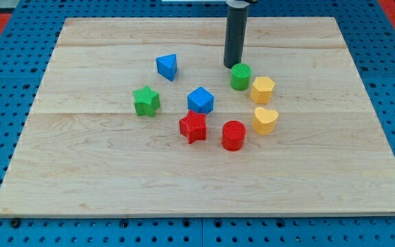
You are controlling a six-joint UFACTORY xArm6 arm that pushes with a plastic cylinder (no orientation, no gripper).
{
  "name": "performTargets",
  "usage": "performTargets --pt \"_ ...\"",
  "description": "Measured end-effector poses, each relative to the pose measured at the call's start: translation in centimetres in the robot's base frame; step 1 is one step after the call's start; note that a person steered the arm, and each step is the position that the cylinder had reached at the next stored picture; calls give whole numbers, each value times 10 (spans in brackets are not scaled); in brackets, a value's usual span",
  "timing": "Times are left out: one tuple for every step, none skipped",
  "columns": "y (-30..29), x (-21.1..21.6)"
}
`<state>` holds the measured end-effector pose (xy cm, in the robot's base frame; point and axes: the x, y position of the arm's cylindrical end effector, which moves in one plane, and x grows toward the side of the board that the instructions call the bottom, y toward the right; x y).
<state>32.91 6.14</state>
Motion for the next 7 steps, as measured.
performTargets --pt "0 0" --pt "-15 -1" --pt "-15 -1" --pt "-21 -2" --pt "-21 -9" --pt "-21 -10" --pt "-21 -12"
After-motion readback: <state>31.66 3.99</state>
